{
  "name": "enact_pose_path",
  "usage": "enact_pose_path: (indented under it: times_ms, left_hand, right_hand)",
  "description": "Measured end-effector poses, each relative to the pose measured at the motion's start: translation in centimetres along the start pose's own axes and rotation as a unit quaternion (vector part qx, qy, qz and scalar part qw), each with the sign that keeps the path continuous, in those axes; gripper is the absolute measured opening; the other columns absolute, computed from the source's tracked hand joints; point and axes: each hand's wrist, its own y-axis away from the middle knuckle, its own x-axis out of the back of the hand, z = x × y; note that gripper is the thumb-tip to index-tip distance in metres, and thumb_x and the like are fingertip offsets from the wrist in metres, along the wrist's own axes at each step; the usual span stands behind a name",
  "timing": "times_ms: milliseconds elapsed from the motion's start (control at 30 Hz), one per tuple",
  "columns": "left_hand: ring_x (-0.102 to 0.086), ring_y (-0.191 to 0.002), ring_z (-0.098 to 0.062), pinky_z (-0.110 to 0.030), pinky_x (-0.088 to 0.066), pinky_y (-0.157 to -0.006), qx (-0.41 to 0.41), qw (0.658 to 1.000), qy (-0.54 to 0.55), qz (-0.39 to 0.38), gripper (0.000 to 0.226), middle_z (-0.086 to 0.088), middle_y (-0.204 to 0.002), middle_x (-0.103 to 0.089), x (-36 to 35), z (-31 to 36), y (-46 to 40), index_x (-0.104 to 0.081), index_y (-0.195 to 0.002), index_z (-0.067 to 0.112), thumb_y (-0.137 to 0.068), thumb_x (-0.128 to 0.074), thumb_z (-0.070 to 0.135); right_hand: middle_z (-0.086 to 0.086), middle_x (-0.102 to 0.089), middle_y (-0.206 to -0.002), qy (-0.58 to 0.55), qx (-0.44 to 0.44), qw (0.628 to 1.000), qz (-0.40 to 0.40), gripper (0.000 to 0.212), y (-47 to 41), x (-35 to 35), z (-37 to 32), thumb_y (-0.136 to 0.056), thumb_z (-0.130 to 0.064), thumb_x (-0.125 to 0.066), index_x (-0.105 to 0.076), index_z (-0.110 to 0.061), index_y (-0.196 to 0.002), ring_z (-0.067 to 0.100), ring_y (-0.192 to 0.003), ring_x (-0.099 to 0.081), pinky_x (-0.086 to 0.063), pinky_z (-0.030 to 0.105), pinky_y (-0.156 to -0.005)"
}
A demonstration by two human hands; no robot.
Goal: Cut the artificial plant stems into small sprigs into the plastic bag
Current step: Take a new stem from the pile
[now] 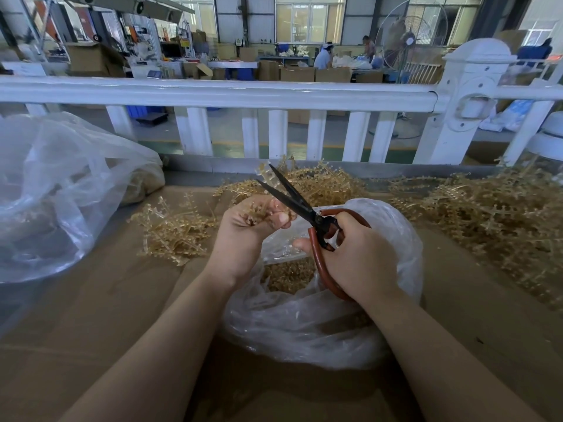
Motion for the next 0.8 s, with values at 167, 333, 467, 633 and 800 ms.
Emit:
enact_pose_path:
  times_ms: [167, 333, 467, 633, 800]
  left_hand:
    - [-0.061, -0.076, -0.013, -0.016, -0.049, -0.074, 0.000, 1.000, -0.019, -0.002, 0.005, -0.012, -0.079, -0.063, -0.18, 0.25, 0.13, -0.062, -0.086, -0.005, -0.087, -0.062, -0.010]
    - [-0.062, -0.077, -0.015, -0.017, -0.050, -0.075, 0.006, 1.000, -0.029, -0.002, 0.001, -0.012, -0.079, -0.064, -0.11, 0.30, 0.15, -0.062, -0.087, -0.011, -0.087, -0.062, -0.010]
    - [-0.062, -0.077, -0.012, -0.016, -0.049, -0.075, 0.014, 0.999, -0.029, -0.003, 0.002, -0.008, -0.078, -0.066, -0.08, 0.51, 0.11, -0.063, -0.086, -0.008, -0.087, -0.063, -0.009]
    - [-0.060, -0.066, 0.000, -0.008, -0.044, -0.060, 0.013, 1.000, -0.009, -0.012, 0.012, 0.000, -0.072, -0.065, -0.22, 0.83, 0.28, -0.061, -0.079, 0.001, -0.087, -0.061, -0.008]
    - [-0.061, -0.067, -0.004, -0.012, -0.047, -0.063, 0.016, 0.999, 0.035, -0.030, 0.013, 0.000, -0.070, -0.066, -0.19, 0.95, 0.35, -0.059, -0.081, 0.001, -0.087, -0.059, -0.010]
  right_hand:
    - [-0.024, -0.043, -0.063, 0.016, 0.001, 1.000, 0.000, 0.065, 0.09, 0.06, -0.01, -0.068, -0.093, -0.034, -0.049, -0.031, -0.077, -0.004, -0.058, -0.046, -0.035, 0.015, -0.053]
    - [-0.025, -0.039, -0.061, 0.008, 0.013, 1.000, 0.001, 0.056, 0.10, 0.24, -0.20, -0.070, -0.090, -0.036, -0.043, -0.034, -0.074, -0.006, -0.056, -0.043, -0.027, 0.010, -0.053]
    - [-0.026, -0.035, -0.058, -0.001, 0.019, 1.000, 0.017, 0.053, 0.11, 0.25, -0.32, -0.072, -0.085, -0.043, -0.044, -0.032, -0.072, -0.007, -0.052, -0.039, -0.026, 0.010, -0.052]
    - [-0.026, -0.039, -0.060, -0.021, 0.026, 0.999, 0.002, 0.050, 0.27, 0.17, -0.25, -0.074, -0.080, -0.051, -0.051, -0.030, -0.076, -0.008, -0.054, -0.044, -0.028, 0.007, -0.051]
    - [-0.025, -0.046, -0.065, -0.050, 0.031, 0.998, -0.014, 0.054, 0.16, 0.11, -0.22, -0.074, -0.080, -0.052, -0.062, -0.029, -0.085, -0.008, -0.058, -0.048, -0.033, 0.006, -0.054]
